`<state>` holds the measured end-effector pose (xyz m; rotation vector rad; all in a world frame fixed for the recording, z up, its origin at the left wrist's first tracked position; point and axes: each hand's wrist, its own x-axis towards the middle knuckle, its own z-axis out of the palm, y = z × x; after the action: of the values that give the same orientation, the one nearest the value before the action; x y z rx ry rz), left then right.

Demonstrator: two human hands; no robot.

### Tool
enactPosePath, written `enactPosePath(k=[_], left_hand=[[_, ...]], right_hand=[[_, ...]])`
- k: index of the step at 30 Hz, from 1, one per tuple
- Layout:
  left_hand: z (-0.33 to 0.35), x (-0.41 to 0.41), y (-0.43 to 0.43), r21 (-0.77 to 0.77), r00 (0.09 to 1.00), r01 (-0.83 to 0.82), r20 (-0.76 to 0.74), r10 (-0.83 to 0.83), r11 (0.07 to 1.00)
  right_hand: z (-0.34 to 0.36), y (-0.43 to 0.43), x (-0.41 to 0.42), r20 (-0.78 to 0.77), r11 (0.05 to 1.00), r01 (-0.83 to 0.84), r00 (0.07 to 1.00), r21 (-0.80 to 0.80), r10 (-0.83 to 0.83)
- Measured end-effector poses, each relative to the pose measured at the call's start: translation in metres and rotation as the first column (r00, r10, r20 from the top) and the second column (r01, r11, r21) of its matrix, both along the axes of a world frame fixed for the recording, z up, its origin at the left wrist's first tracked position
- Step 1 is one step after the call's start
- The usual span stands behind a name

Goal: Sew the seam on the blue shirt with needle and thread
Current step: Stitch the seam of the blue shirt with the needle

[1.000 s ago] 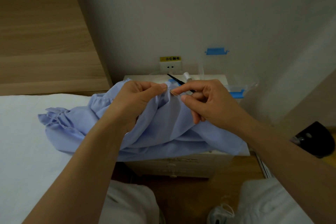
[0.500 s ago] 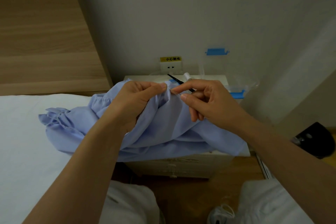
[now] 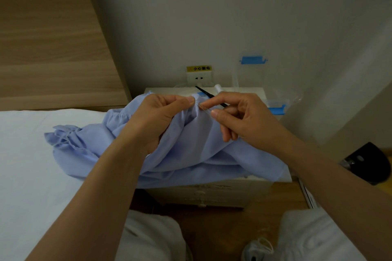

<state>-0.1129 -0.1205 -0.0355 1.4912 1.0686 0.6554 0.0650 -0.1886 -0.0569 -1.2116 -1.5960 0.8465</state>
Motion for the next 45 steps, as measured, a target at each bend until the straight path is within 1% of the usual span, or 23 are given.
enactPosePath(k=[2,8,12,14,16,18,21,24,26,31,35,37,39,41,42,43,45], left_hand=[[-0.002,-0.002,-0.004,0.034,0.998,-0.017,0.056,0.015,0.999],[-0.003,-0.002,-0.002,0.038,0.998,-0.011,0.066,0.008,0.999],[-0.006,-0.004,0.003,0.056,0.999,-0.012,0.047,0.009,0.998],[-0.006,-0.005,0.005,0.08,0.999,-0.004,0.039,0.001,0.997],[-0.007,-0.005,0.005,0.115,1.0,0.006,0.014,-0.008,0.993],[-0.007,-0.005,0.004,0.167,1.0,0.0,-0.001,0.0,0.986],[-0.007,-0.005,0.002,0.242,1.0,-0.028,0.019,0.025,0.97],[-0.007,-0.006,0.004,0.379,0.999,0.021,-0.037,-0.008,0.925],[-0.01,-0.007,0.01,0.455,0.995,0.069,-0.093,-0.029,0.888],[-0.012,-0.005,0.008,0.503,0.97,0.174,-0.237,-0.058,0.847],[-0.013,-0.002,0.004,0.511,0.959,0.196,-0.279,-0.055,0.837],[-0.017,-0.003,0.005,0.548,0.948,0.237,-0.312,-0.067,0.802],[-0.022,-0.004,0.008,0.622,0.931,0.265,-0.365,-0.027,0.737],[-0.026,-0.005,0.014,0.73,0.932,0.274,-0.361,0.013,0.626],[-0.026,-0.005,0.017,0.775,0.938,0.284,-0.347,0.005,0.564],[-0.024,-0.005,0.019,0.807,0.942,0.297,-0.336,-0.017,0.511],[-0.02,-0.005,0.017,0.834,0.936,0.336,-0.349,-0.052,0.439]], right_hand=[[0.0,0.0,0.0,0.003,1.0,0.002,1.0,0.001,-0.002],[0.003,-0.001,0.0,0.008,1.0,0.005,1.0,-0.014,-0.005],[0.004,0.001,0.003,-0.078,0.996,0.053,0.995,-0.072,-0.059],[0.004,0.002,0.003,-0.11,0.993,0.072,0.991,-0.094,-0.082],[0.004,0.003,0.002,-0.103,0.992,0.064,0.992,-0.105,-0.075],[0.006,0.003,0.002,-0.086,0.994,0.06,0.994,-0.09,-0.068],[0.007,0.005,0.003,-0.112,0.994,0.09,0.989,-0.064,-0.097],[0.008,0.006,0.005,-0.126,0.992,0.112,0.985,-0.055,-0.119],[0.008,0.007,0.005,-0.162,0.992,0.12,0.979,-0.049,-0.127],[0.01,0.01,0.008,-0.294,0.99,0.135,0.945,-0.044,-0.142],[0.012,0.012,0.007,-0.427,0.992,0.106,0.895,-0.075,-0.127],[0.013,0.012,0.006,-0.484,0.99,0.105,0.865,-0.09,-0.136],[0.013,0.013,0.006,-0.524,0.99,0.103,0.84,-0.101,-0.141],[0.013,0.013,0.005,-0.543,0.989,0.108,0.827,-0.104,-0.148],[0.013,0.014,0.006,-0.551,0.988,0.112,0.821,-0.106,-0.152],[0.013,0.015,0.006,-0.56,0.987,0.117,0.813,-0.109,-0.159],[0.013,0.016,0.006,-0.574,0.985,0.126,0.801,-0.121,-0.173]])
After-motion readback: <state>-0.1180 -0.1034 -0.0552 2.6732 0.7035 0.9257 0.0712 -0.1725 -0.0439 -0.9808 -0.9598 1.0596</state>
